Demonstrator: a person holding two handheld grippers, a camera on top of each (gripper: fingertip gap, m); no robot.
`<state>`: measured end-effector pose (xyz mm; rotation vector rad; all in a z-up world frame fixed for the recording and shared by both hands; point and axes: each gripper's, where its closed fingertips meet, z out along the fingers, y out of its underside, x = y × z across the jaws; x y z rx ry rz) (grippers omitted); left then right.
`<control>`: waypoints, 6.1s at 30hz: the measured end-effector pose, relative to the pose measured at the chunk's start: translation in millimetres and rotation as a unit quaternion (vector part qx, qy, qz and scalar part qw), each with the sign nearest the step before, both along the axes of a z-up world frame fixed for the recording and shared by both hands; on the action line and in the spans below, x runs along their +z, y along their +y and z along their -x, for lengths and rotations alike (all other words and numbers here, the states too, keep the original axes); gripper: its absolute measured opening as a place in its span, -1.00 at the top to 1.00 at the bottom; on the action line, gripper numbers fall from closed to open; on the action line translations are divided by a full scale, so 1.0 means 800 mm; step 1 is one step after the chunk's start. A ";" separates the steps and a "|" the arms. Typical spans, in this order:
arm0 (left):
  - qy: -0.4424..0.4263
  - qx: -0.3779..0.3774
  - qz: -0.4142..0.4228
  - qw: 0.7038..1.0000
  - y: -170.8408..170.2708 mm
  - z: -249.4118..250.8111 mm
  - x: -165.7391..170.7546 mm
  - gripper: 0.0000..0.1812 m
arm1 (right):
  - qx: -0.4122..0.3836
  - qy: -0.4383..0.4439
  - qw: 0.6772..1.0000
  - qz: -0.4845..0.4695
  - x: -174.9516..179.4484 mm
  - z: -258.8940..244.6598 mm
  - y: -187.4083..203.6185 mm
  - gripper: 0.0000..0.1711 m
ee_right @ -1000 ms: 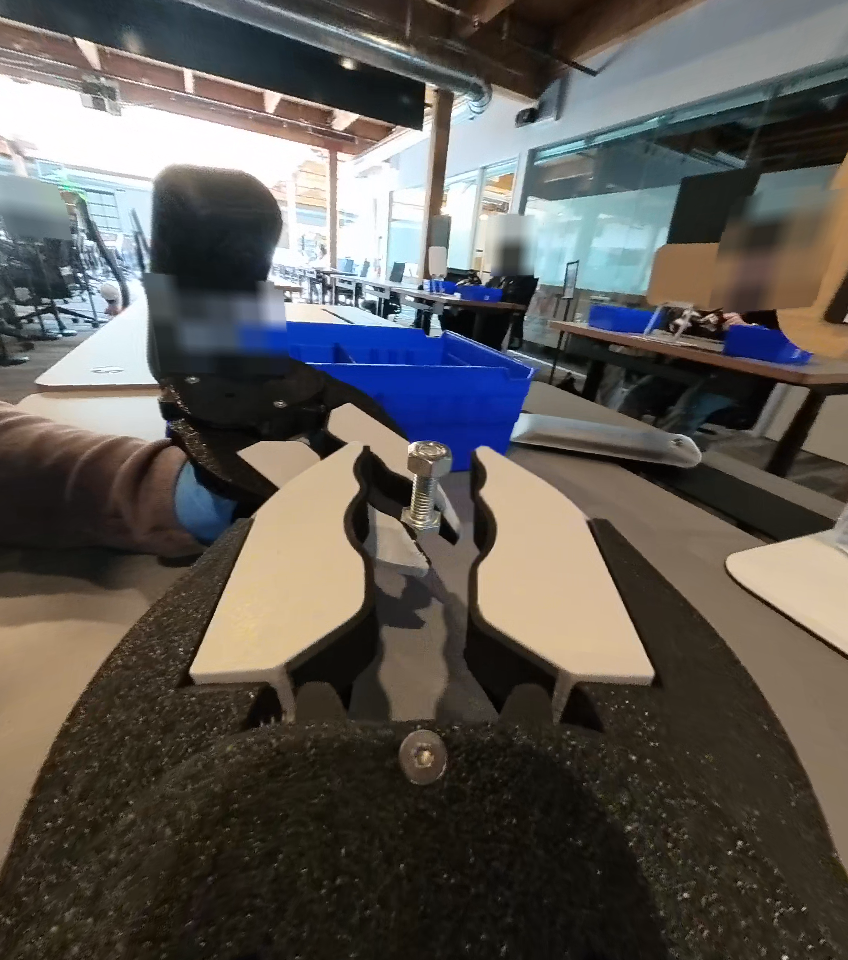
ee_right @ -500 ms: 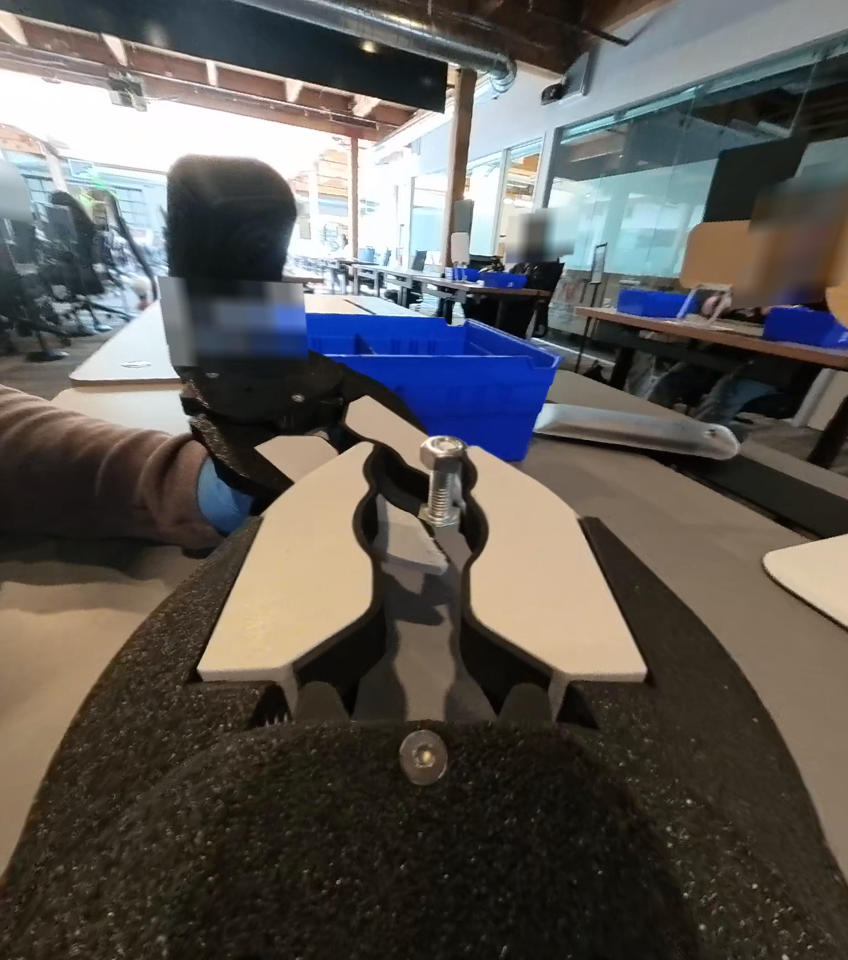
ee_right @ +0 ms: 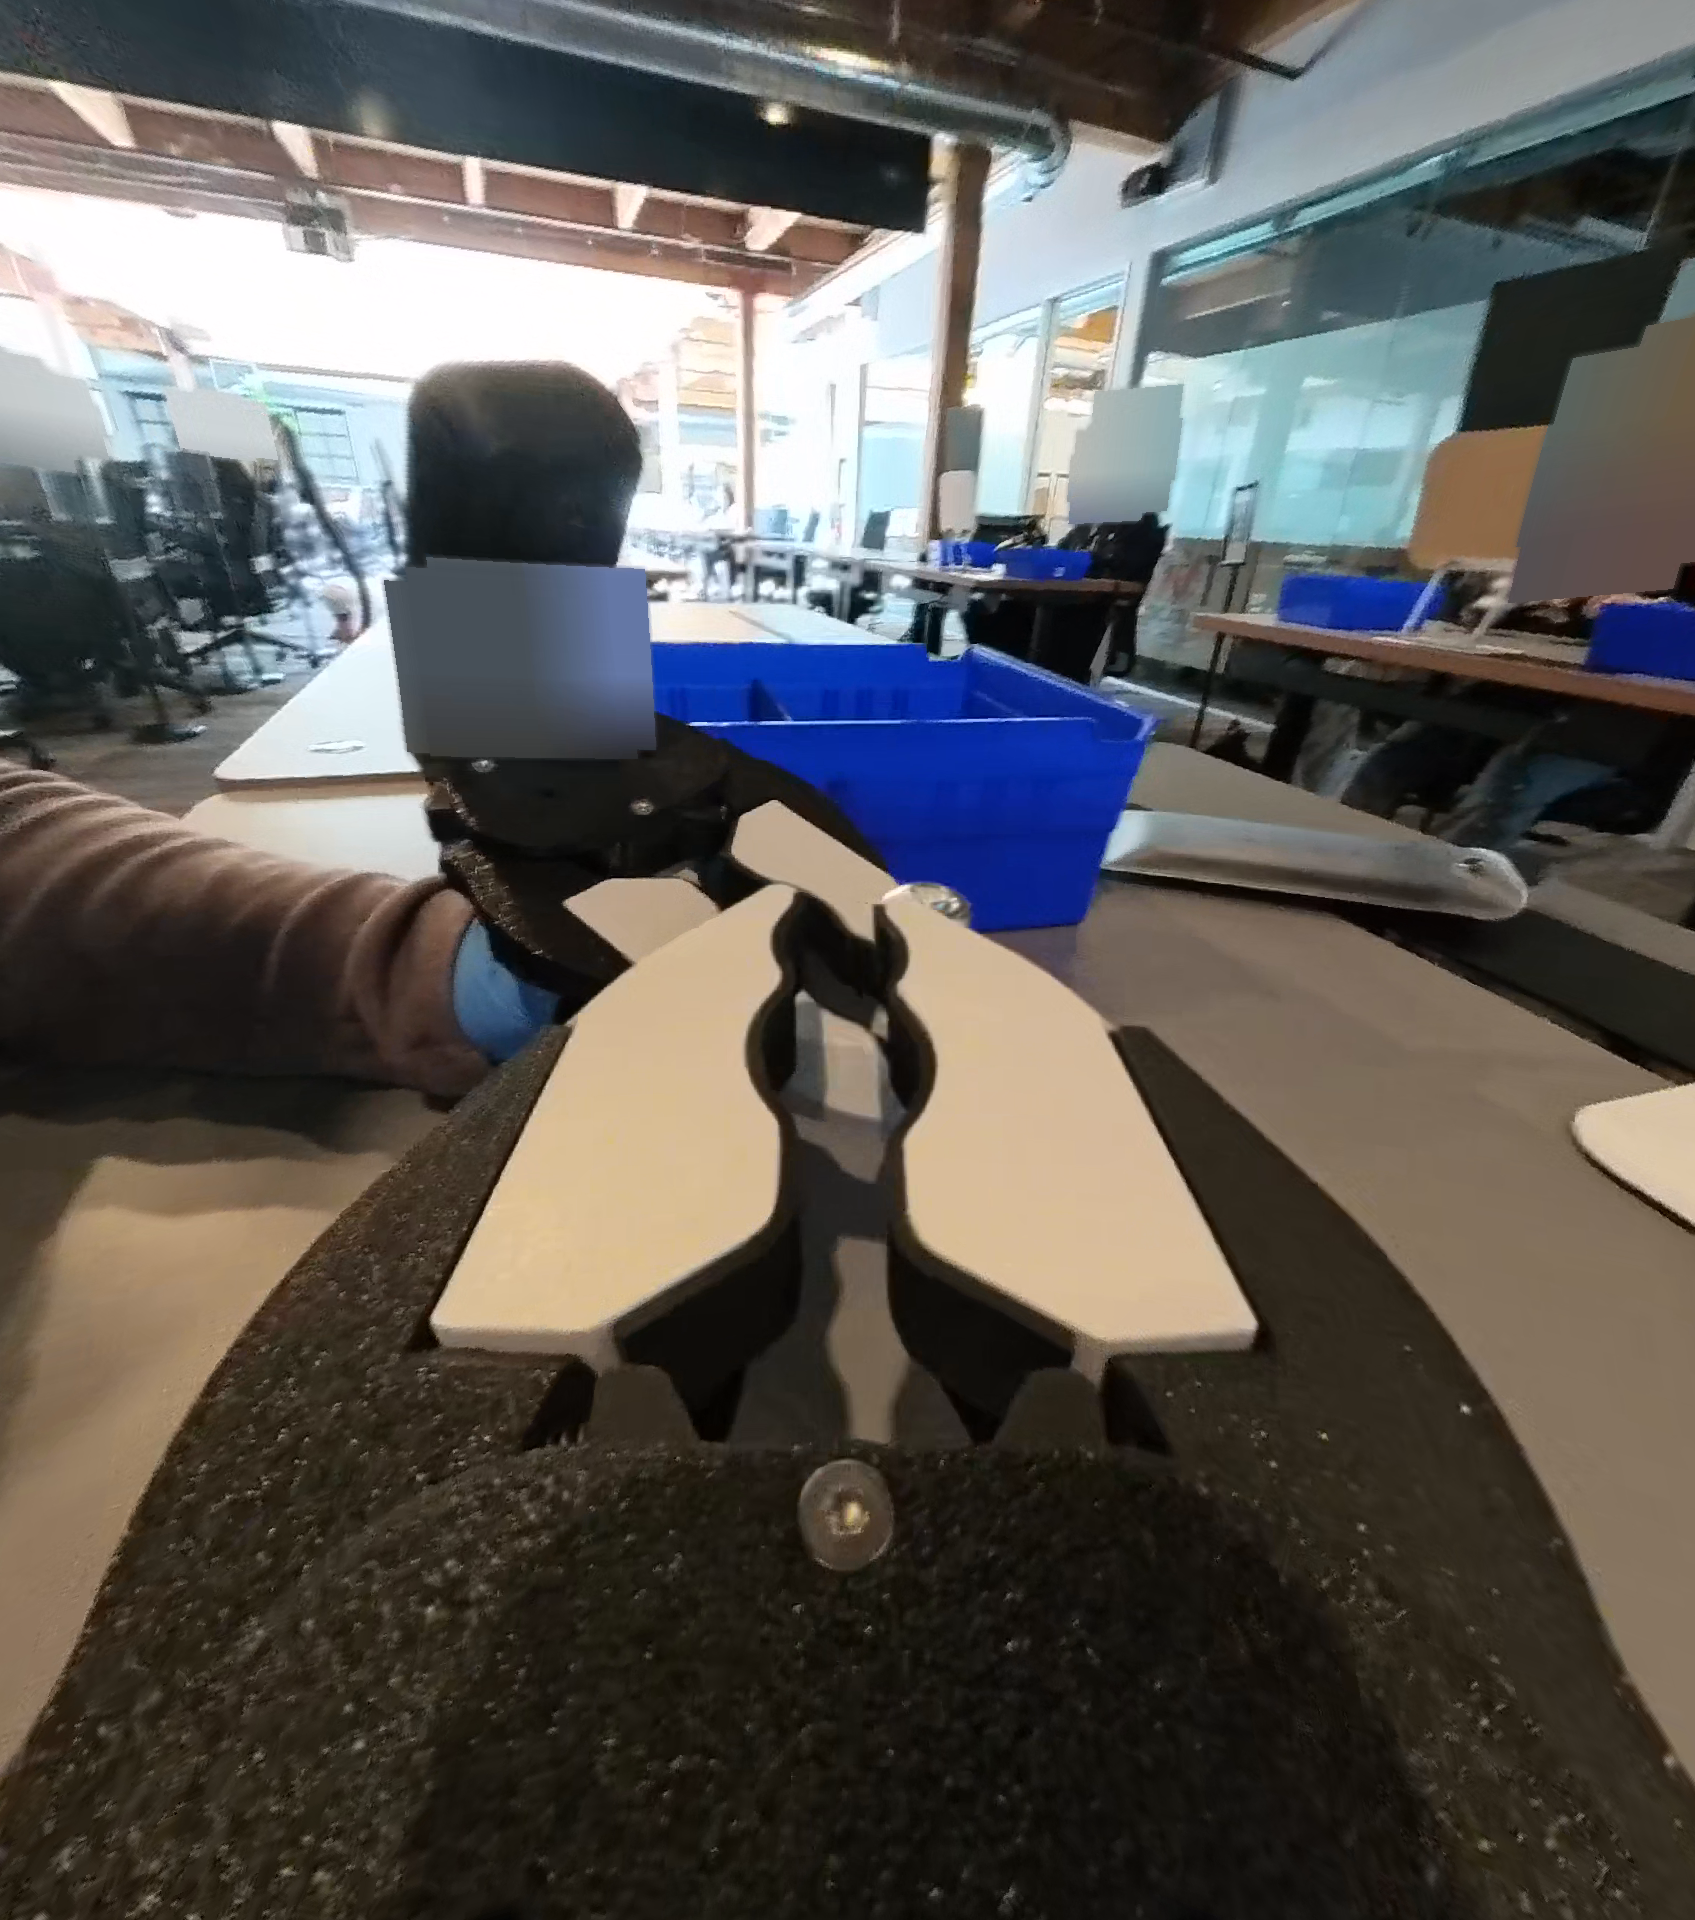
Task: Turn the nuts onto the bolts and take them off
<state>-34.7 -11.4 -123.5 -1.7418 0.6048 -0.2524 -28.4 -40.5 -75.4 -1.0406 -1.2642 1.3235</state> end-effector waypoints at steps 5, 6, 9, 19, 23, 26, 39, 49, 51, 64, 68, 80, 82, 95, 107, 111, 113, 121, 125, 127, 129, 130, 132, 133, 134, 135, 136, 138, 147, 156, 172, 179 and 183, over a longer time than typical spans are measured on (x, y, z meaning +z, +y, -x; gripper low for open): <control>0.001 0.000 0.000 1.000 0.000 0.000 0.000 0.80 | -0.034 0.006 0.999 -0.014 -0.001 0.007 0.013 0.60; 0.001 0.000 0.000 1.000 0.000 0.000 0.000 0.80 | -0.031 0.003 0.999 -0.017 -0.002 0.008 0.012 0.59; 0.001 0.000 0.000 1.000 0.000 0.000 0.000 0.80 | 0.022 -0.014 1.000 0.005 -0.004 0.002 -0.007 0.95; 0.002 0.000 0.000 1.000 0.000 0.000 0.000 0.80 | 0.024 -0.025 0.999 0.025 -0.008 0.005 -0.004 0.91; 0.002 0.000 0.001 1.000 0.000 -0.001 0.000 0.80 | 0.001 0.003 1.000 0.015 0.001 0.000 0.003 0.83; 0.003 -0.001 0.001 1.000 0.000 -0.001 -0.001 0.80 | -0.030 0.005 0.999 0.008 -0.001 0.007 0.016 0.57; 0.003 -0.001 0.001 1.000 0.000 -0.001 -0.001 0.80 | -0.025 0.002 1.000 0.015 -0.002 0.009 0.015 0.51; 0.003 0.000 0.001 1.000 0.000 -0.001 -0.001 0.80 | -0.035 -0.003 0.999 -0.012 -0.004 0.010 0.013 0.58; 0.004 0.000 0.001 1.000 0.000 -0.001 -0.001 0.80 | -0.027 -0.014 1.000 -0.008 -0.008 0.010 0.010 0.68; 0.003 0.000 0.001 1.000 -0.001 -0.001 -0.001 0.80 | 0.010 -0.014 1.000 0.015 -0.005 0.001 -0.002 1.00; 0.005 -0.001 0.001 1.000 -0.001 -0.001 -0.002 0.80 | -0.036 -0.004 0.999 -0.005 -0.004 0.007 0.015 0.74; 0.002 0.000 0.002 1.000 -0.001 -0.001 -0.001 0.80 | -0.022 -0.022 0.999 0.011 -0.011 0.011 0.013 0.66; -0.001 0.000 0.001 1.000 -0.001 -0.001 0.000 0.80 | 0.010 -0.032 0.999 0.030 -0.012 0.008 0.002 0.78; 0.001 0.000 0.002 1.000 -0.001 -0.001 -0.001 0.80 | 0.004 -0.016 1.000 0.016 -0.006 0.002 0.001 0.92; 0.006 -0.001 0.002 1.000 -0.001 -0.002 -0.002 0.80 | -0.017 -0.001 1.000 0.008 -0.001 0.001 0.007 0.80; 0.010 -0.001 0.000 1.000 -0.001 -0.002 -0.002 0.80 | -0.041 -0.012 0.999 0.002 -0.007 0.011 0.019 0.59; 0.015 -0.002 -0.001 1.000 -0.001 -0.003 -0.003 0.80 | -0.040 -0.022 0.999 -0.005 -0.012 0.015 0.018 0.59; 0.035 -0.006 -0.003 0.999 -0.001 -0.007 -0.007 0.80 | -0.027 -0.043 0.999 -0.014 -0.019 0.023 0.012 0.61; 0.041 -0.008 -0.003 0.999 -0.001 -0.008 -0.008 0.80 | -0.026 -0.050 0.998 0.001 -0.021 0.022 0.013 0.78; 0.042 -0.007 -0.003 0.999 -0.001 -0.008 -0.008 0.80 | -0.021 -0.055 0.998 0.023 -0.021 0.022 0.014 0.78; 0.041 -0.006 -0.005 0.999 -0.001 -0.008 -0.007 0.80 | -0.021 -0.055 0.998 0.028 -0.021 0.022 0.015 0.78; 0.042 -0.007 -0.006 0.999 -0.001 -0.008 -0.007 0.80 | -0.023 -0.056 0.998 0.025 -0.021 0.022 0.015 0.78; 0.043 -0.008 -0.008 0.999 -0.002 -0.009 -0.007 0.80 | -0.030 -0.057 0.998 0.014 -0.021 0.022 0.015 0.78; 0.044 -0.006 -0.011 0.999 -0.002 -0.008 -0.006 0.80 | -0.033 -0.056 0.998 0.010 -0.020 0.022 0.015 0.78; 0.047 -0.002 -0.017 0.999 -0.002 -0.008 -0.005 0.79 | -0.036 -0.055 0.998 0.007 -0.019 0.022 0.015 0.78; 0.049 0.003 -0.027 0.998 -0.001 -0.007 -0.003 0.71 | -0.040 -0.055 0.998 0.004 -0.019 0.022 0.015 0.78; 0.051 0.007 -0.037 0.998 -0.002 -0.007 0.000 0.64 | -0.047 -0.058 0.997 -0.002 -0.020 0.022 0.016 0.78; 0.054 0.014 -0.049 0.997 -0.001 -0.006 0.002 0.49 | -0.056 -0.052 0.997 -0.011 -0.016 0.020 0.017 0.78; 0.006 0.056 -0.077 0.995 0.002 0.012 0.020 0.27 | -0.122 0.008 0.990 -0.070 0.038 -0.022 0.033 0.78; -0.003 0.057 -0.075 0.996 0.002 0.014 0.021 0.34 | -0.363 0.085 0.914 -0.160 0.146 -0.207 0.135 0.78; -0.011 0.056 -0.072 0.996 0.002 0.015 0.021 0.36 | -0.326 -0.271 0.906 -0.008 -0.042 -0.288 0.377 0.78; -0.018 0.056 -0.068 0.996 0.003 0.016 0.022 0.37 | -0.330 -0.294 0.897 0.013 -0.076 -0.283 0.399 0.78; -0.018 0.055 -0.067 0.996 0.003 0.016 0.022 0.37 | -0.329 -0.303 0.894 0.024 -0.085 -0.286 0.403 0.78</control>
